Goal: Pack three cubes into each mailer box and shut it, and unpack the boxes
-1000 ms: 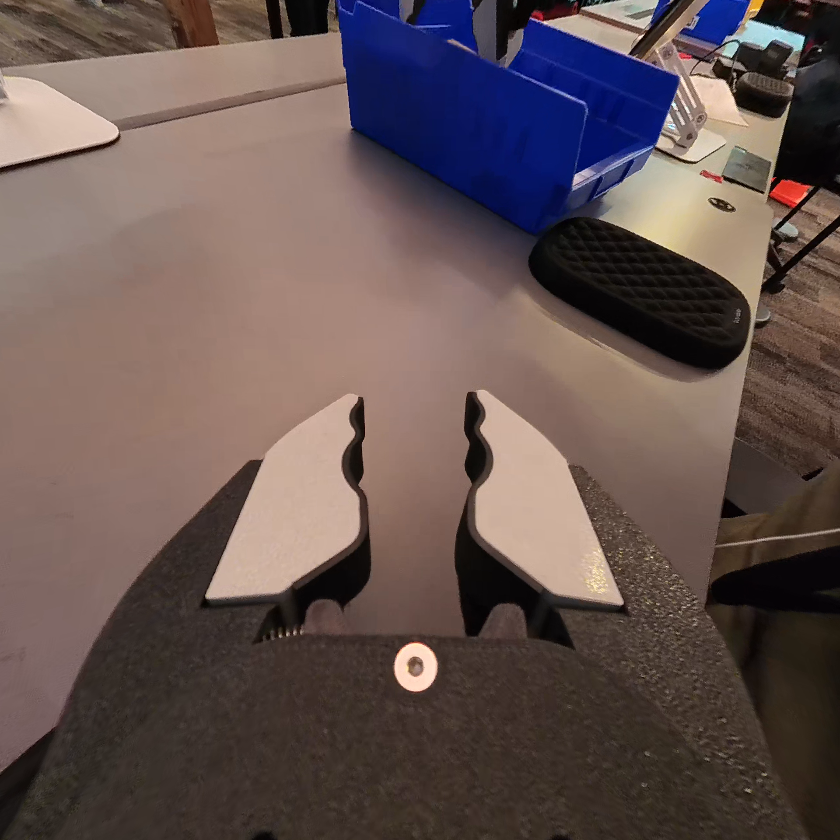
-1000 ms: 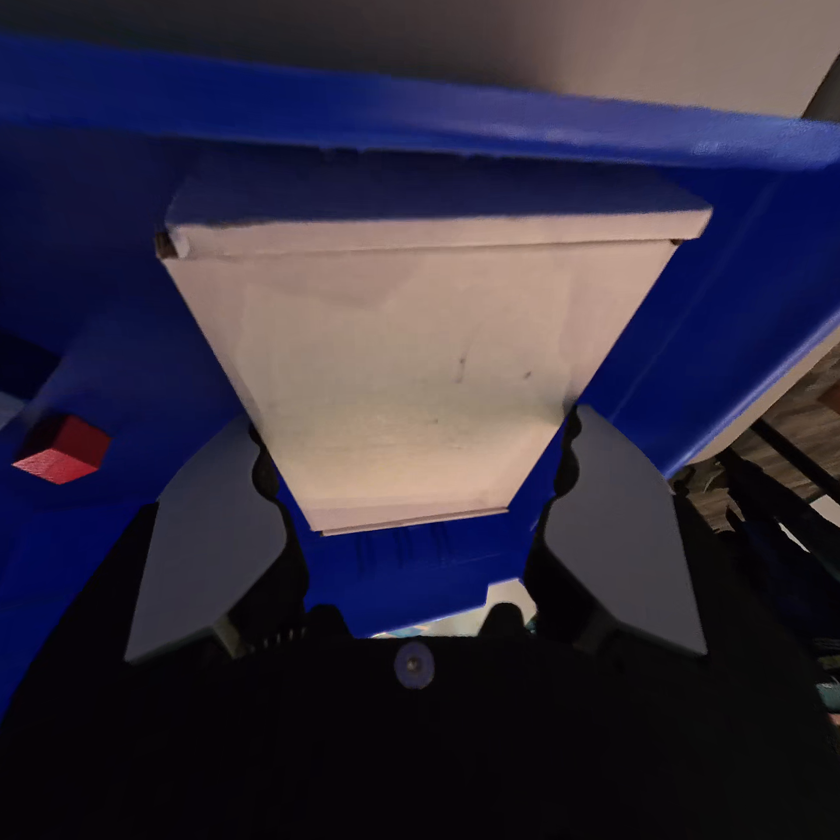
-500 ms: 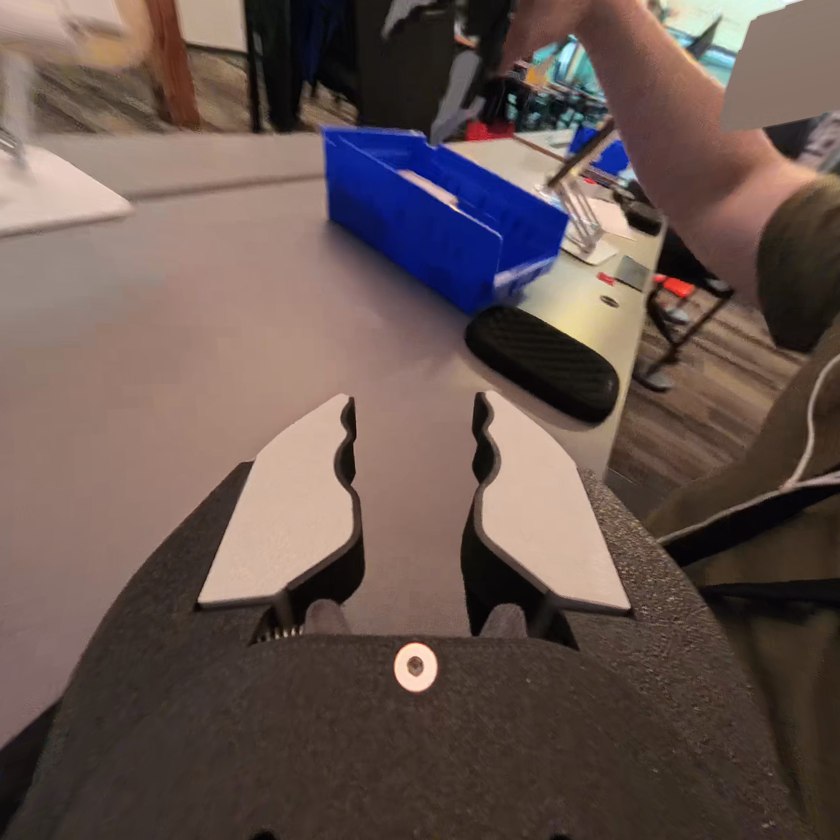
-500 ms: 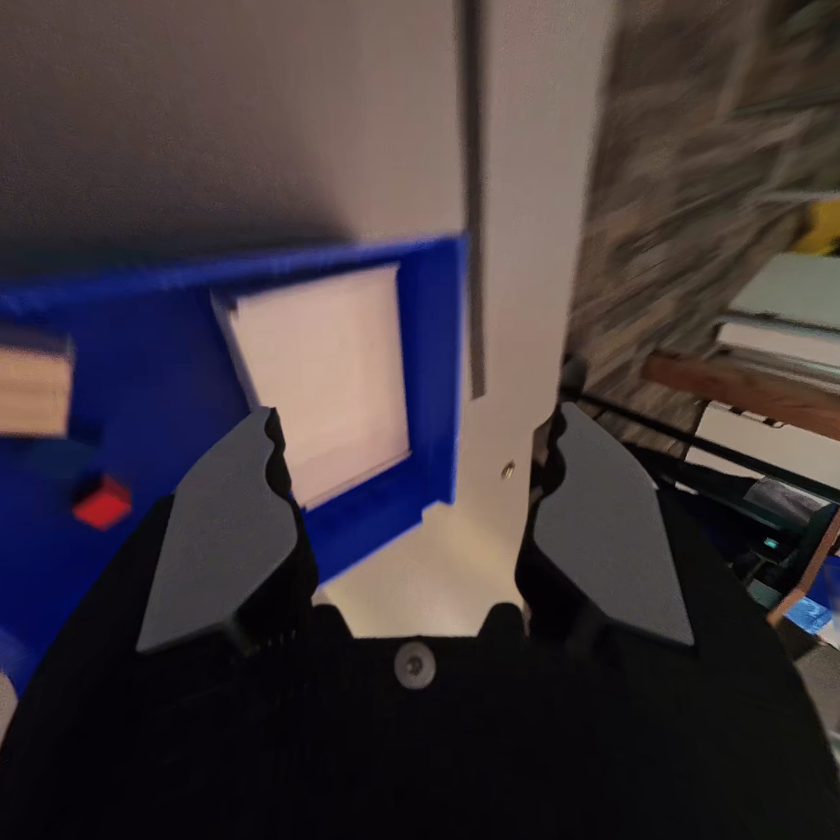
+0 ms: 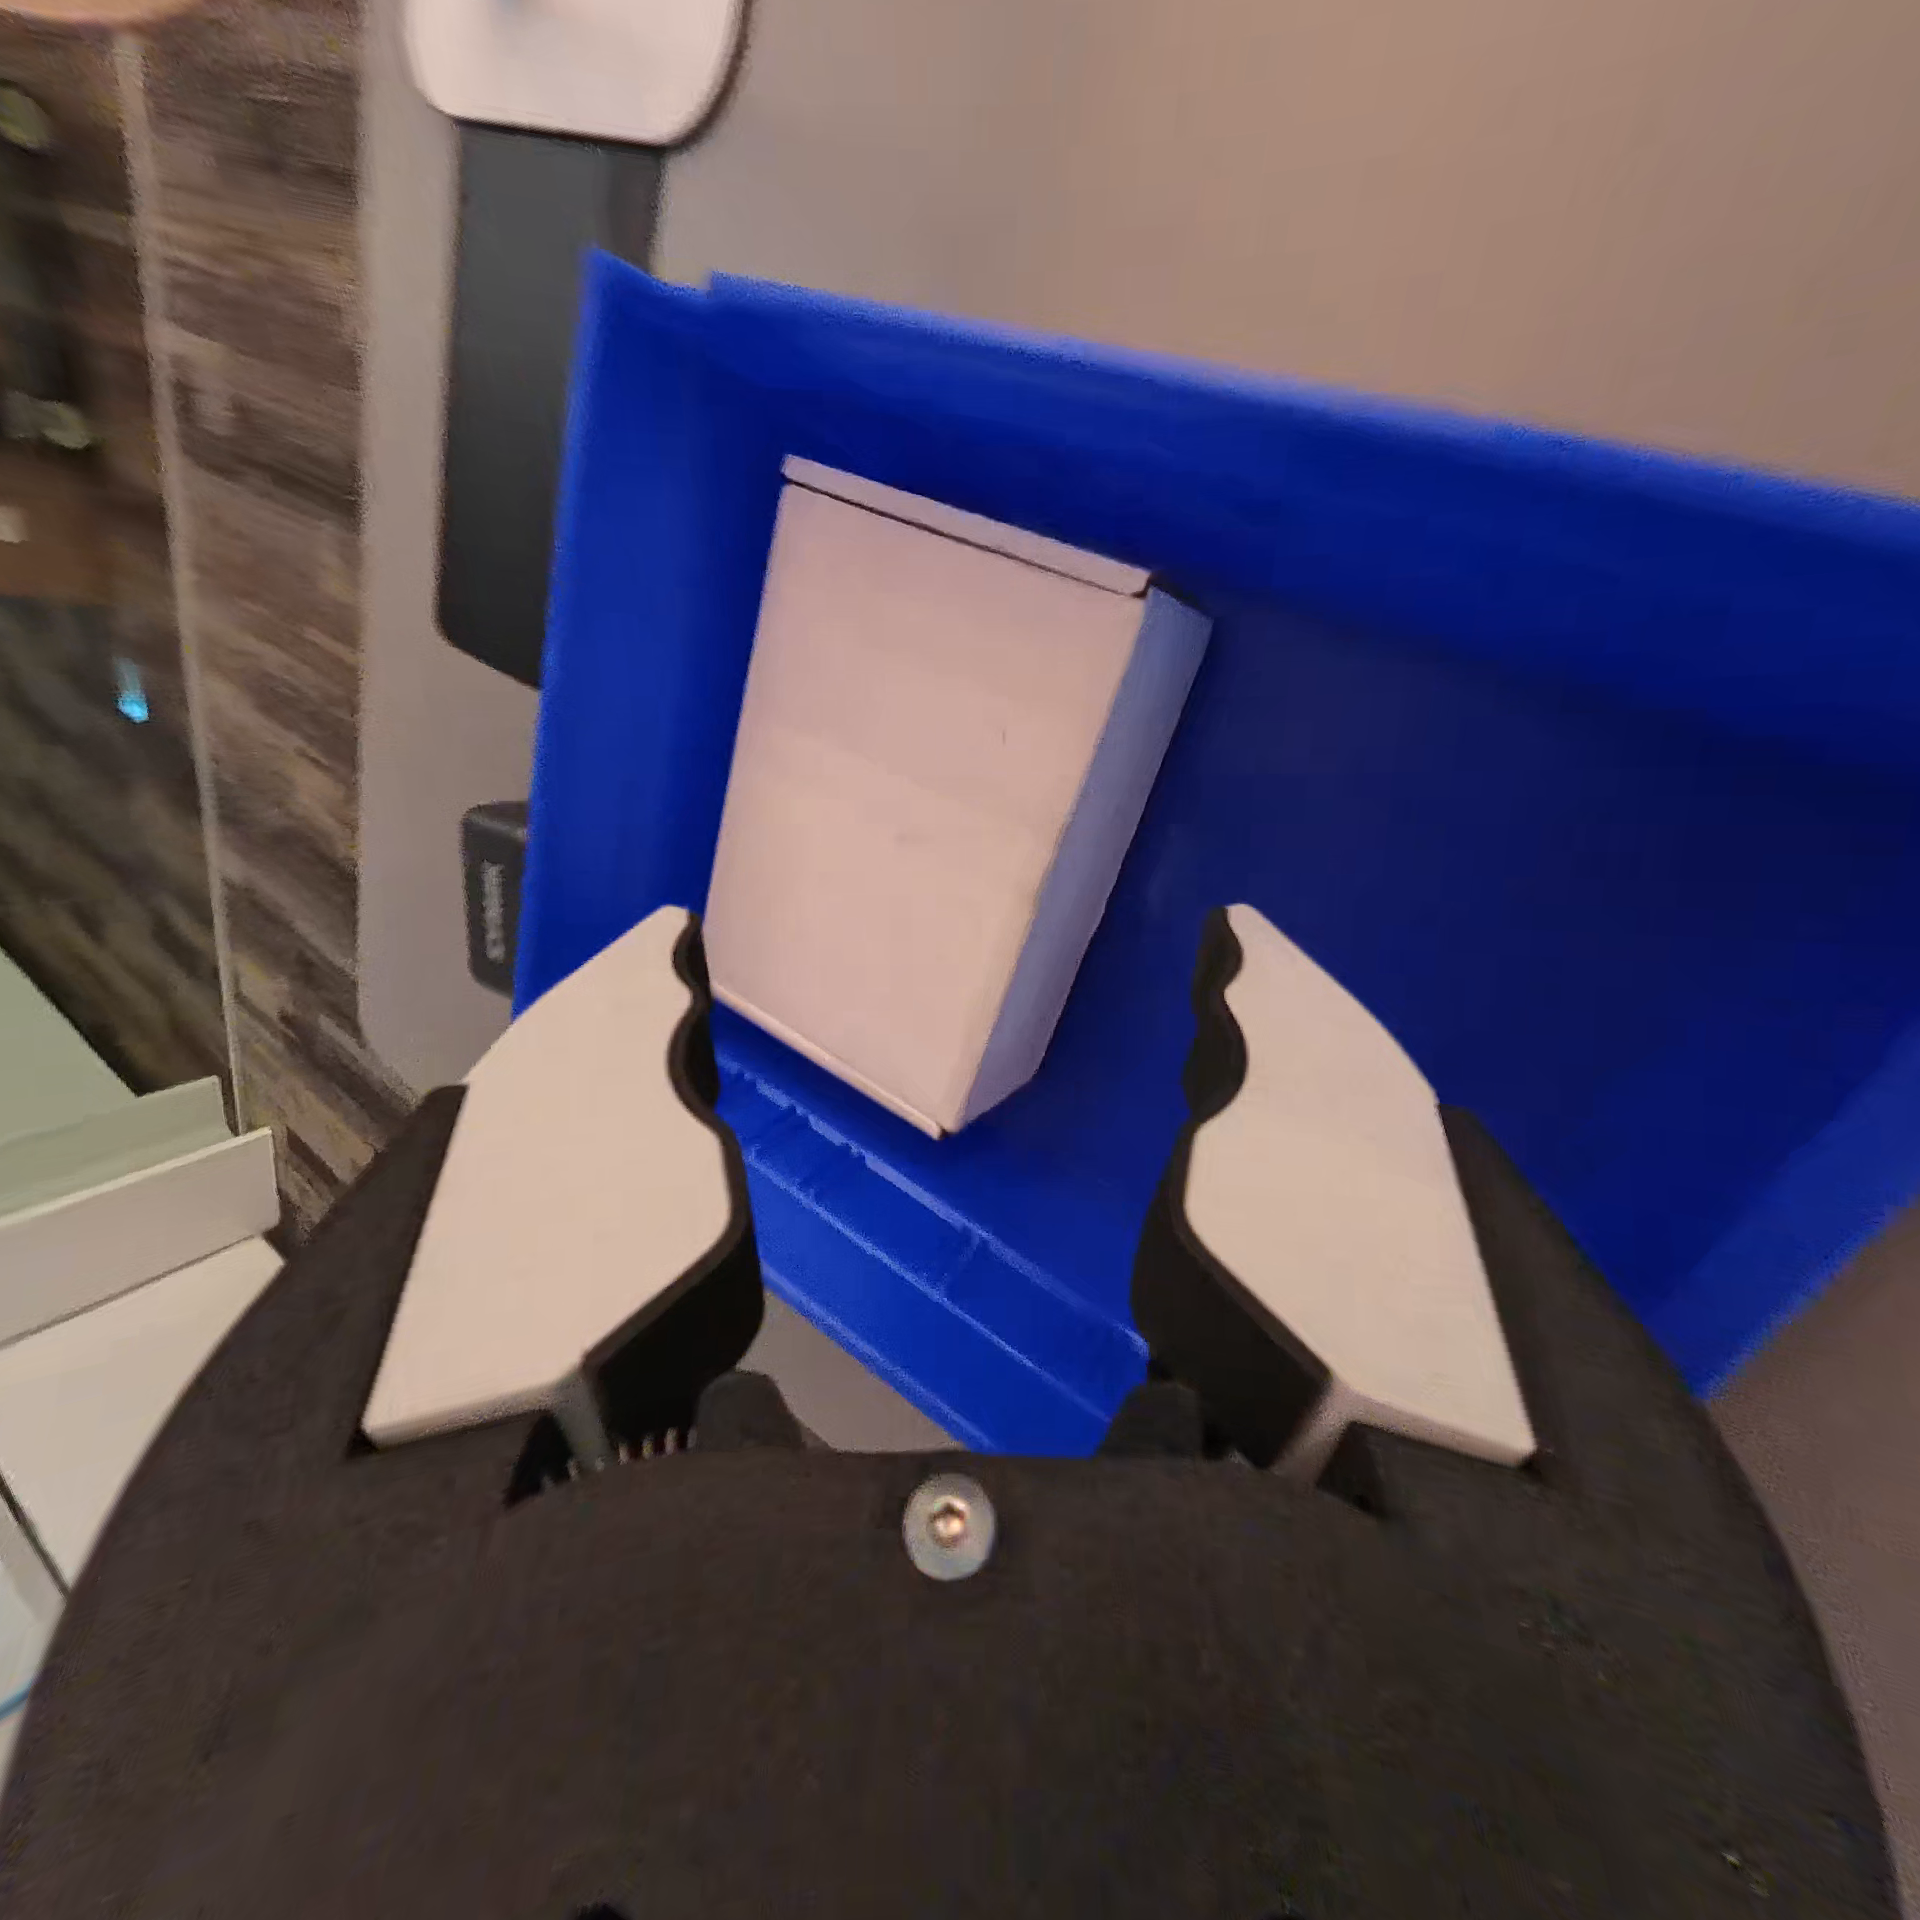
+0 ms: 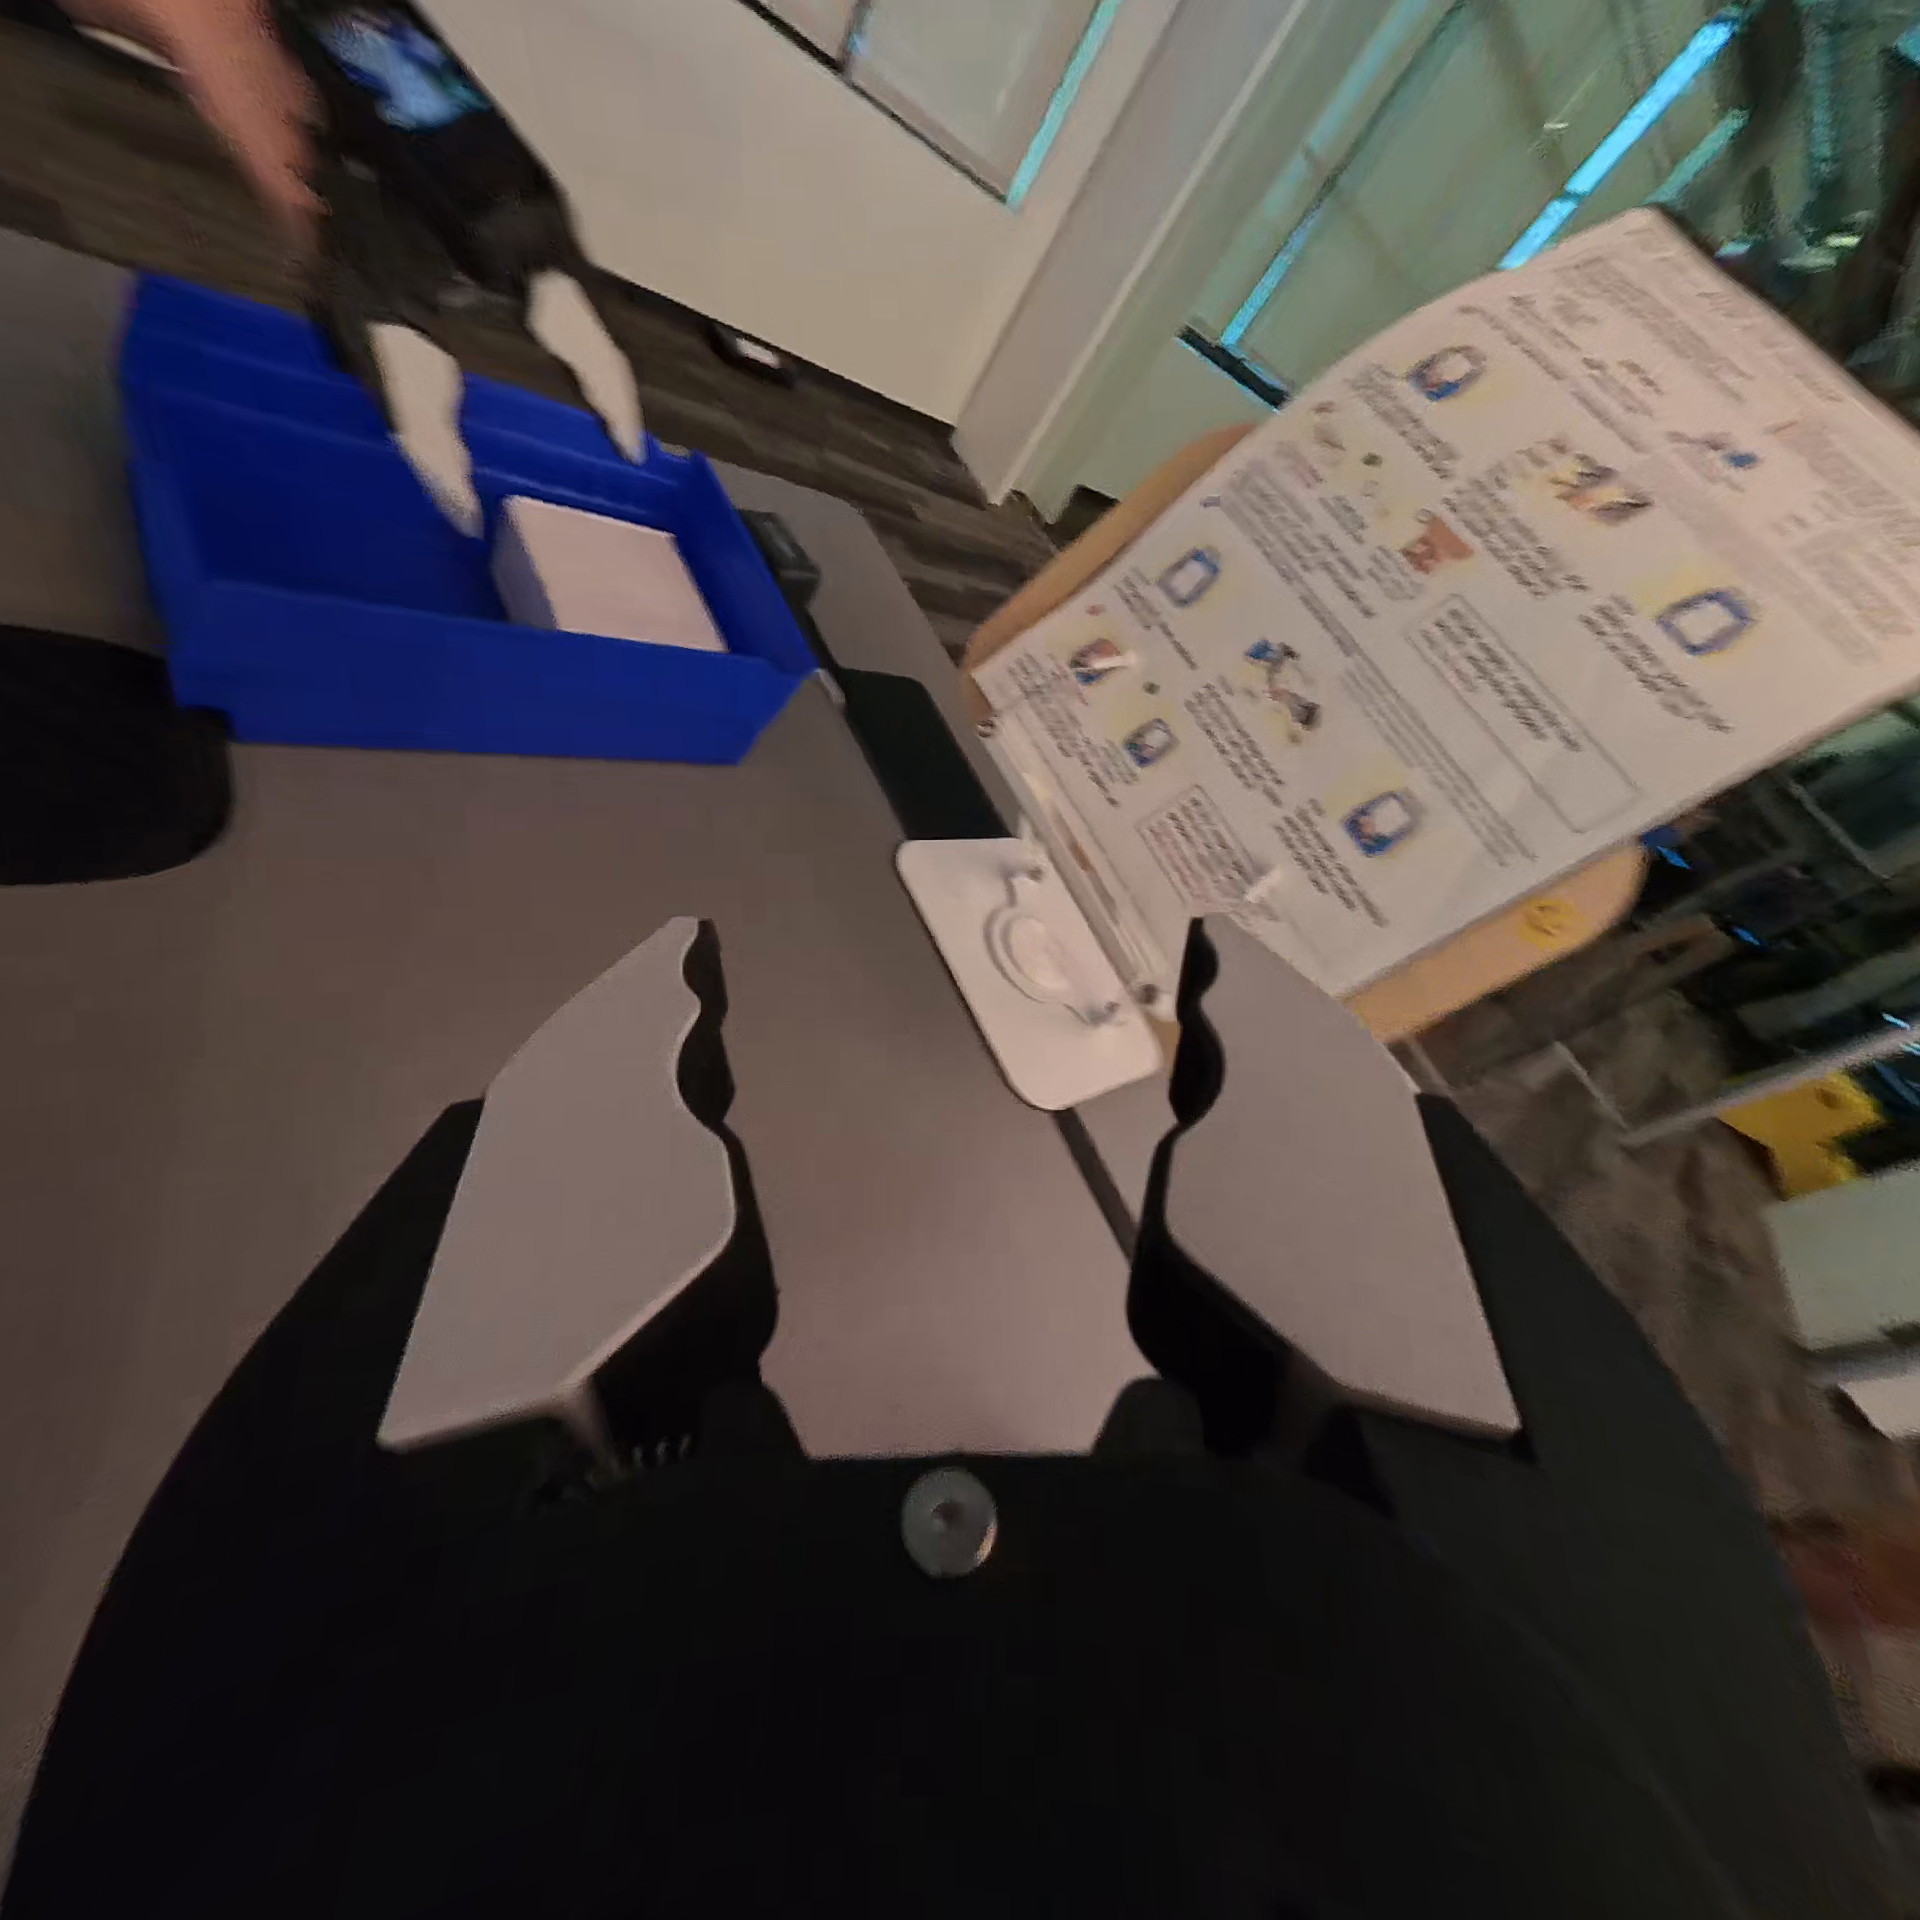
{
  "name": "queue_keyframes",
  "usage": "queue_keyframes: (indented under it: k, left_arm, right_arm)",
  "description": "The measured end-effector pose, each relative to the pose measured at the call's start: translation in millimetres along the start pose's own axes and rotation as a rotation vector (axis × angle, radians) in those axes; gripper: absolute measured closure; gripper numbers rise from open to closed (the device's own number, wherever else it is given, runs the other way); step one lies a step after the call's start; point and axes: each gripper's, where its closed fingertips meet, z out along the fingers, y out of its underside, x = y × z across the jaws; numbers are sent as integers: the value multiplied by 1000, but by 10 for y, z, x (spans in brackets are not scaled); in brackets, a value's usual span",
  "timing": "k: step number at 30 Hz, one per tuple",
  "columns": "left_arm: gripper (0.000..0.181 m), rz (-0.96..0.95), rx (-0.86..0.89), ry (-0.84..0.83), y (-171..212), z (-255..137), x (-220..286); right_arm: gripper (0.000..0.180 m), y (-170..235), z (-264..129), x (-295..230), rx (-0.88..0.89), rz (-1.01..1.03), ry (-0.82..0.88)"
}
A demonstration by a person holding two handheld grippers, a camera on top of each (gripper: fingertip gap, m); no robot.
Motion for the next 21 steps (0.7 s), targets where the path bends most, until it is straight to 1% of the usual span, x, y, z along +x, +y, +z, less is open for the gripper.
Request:
queue_keyframes:
  k: [1, 2, 5, 9, 11, 13, 14, 17, 21]
  left_arm:
    - [84, 25, -21, 37, 9, 121, -6]
    - [82, 38, -51, 79, 31, 235, -10]
    - [75, 76, -156, 172, 146, 532, -46]
    - [72, 110, -150, 231, 158, 782, -118]
    - [66, 111, -151, 277, 174, 863, -110]
    - [63, 122, -162, 305, 201, 939, -103]
    - [58, 125, -176, 316, 222, 976, -101]
    - [56, 114, -201, 343, 246, 1032, -85]
    - [56, 80, -211, 347, 268, 968, -6]
  right_arm:
    - [94, 41, 61, -82, -13, 2, -54]
    - [94, 111, 109, -115, -42, 6, -79]
    - [94, 354, 180, -113, -116, 13, -98]
    - [95, 609, 216, -32, -156, 79, -122]
    - [95, 708, 230, 21, -177, 110, -123]
    - [96, 771, 247, 29, -186, 120, -137]
    - [97, 789, 259, 28, -188, 117, -143]
    - [100, 811, 302, -12, -188, 109, -172]
    - [100, 866, 342, -73, -210, 97, -205]
